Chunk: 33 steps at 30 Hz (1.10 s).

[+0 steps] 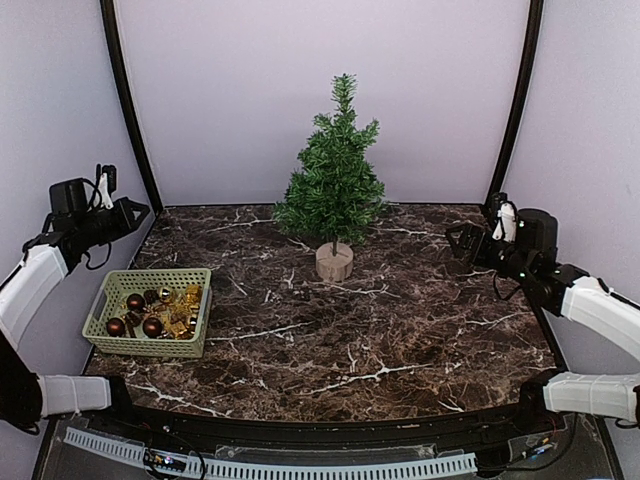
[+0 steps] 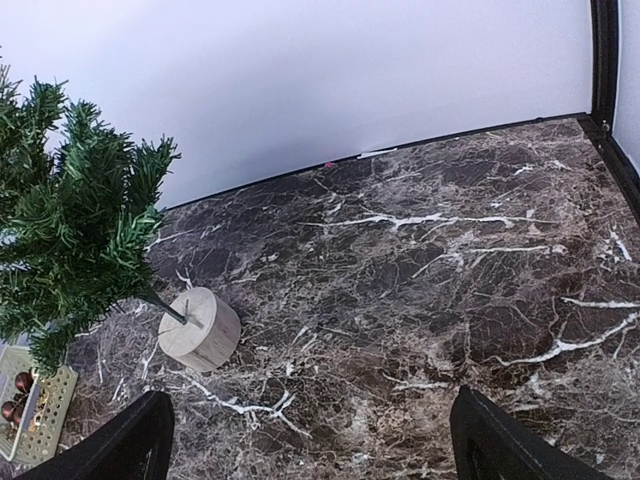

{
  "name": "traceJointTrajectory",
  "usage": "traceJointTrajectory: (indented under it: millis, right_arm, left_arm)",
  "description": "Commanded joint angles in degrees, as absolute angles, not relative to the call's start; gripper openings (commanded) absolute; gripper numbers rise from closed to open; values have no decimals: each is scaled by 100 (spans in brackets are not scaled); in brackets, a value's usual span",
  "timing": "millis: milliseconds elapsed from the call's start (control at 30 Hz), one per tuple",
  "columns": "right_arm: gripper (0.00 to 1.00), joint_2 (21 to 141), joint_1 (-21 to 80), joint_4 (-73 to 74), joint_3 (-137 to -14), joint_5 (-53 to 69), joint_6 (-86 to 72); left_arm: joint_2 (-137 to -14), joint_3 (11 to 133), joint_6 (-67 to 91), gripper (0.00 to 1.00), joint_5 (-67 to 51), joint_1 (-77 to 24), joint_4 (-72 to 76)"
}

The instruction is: Decorate the small christmas tree

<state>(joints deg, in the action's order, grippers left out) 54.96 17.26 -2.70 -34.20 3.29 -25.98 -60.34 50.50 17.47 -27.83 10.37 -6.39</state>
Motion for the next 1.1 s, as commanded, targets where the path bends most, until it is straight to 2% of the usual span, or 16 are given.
traceJointTrajectory:
  millis: [0, 100, 167, 233, 267, 300, 333, 400, 467, 600, 700, 833, 1067]
  right_arm:
    - [98, 5390, 1767, -358, -3705, 601, -2544]
    - [98, 5276, 1784, -394, -3766, 749, -2572]
    - [98, 5235, 1820, -465, -3815, 1053, -2546]
    - [98, 5222, 1919, -499, -3859, 1181, -2540]
    - [98, 5230, 1989, -501, -3873, 1175, -2533]
    - [98, 5237, 2060, -501, -3871, 1133, -2530]
    - [98, 5249, 2118, -501, -3861, 1063, -2526]
    - [98, 5273, 2196, -493, -3814, 935, -2530]
    - [98, 5305, 2219, -504, -3747, 856, -2524]
    - [99, 5419, 2223, -656, -3587, 880, -2527]
    - [99, 5554, 2219, -783, -3505, 878, -2500]
    - [99, 5813, 2230, -938, -3497, 897, -2468]
    - [99, 6095, 2237, -1100, -3576, 996, -2335]
  left_arm:
    - [-5683, 5443, 1298, 7, -3506, 976, -1297]
    - [-5494, 5729, 1342, 7, -3918, 935, -1281]
    - [-5444, 5907, 1377, 11, -3966, 931, -1338]
    - [-5452, 6083, 1359, 24, -3628, 927, -1635]
    - [-5481, 6135, 1388, 34, -3400, 924, -1784]
    - [-5487, 6131, 1423, 39, -2766, 928, -2059]
    - [-5509, 6052, 1534, 48, -2420, 942, -2203]
    - [-5512, 5784, 1658, 57, -1632, 1033, -2445]
    - [-5519, 5460, 1788, 65, -1445, 1133, -2542]
    - [-5414, 5026, 1947, 76, -710, 1167, -2632]
    - [-5243, 4812, 1984, 90, 102, 1175, -2583]
    - [-5362, 4591, 1947, 98, 569, 1311, -2532]
    - [-6280, 4755, 1640, 98, 155, 1623, -2374]
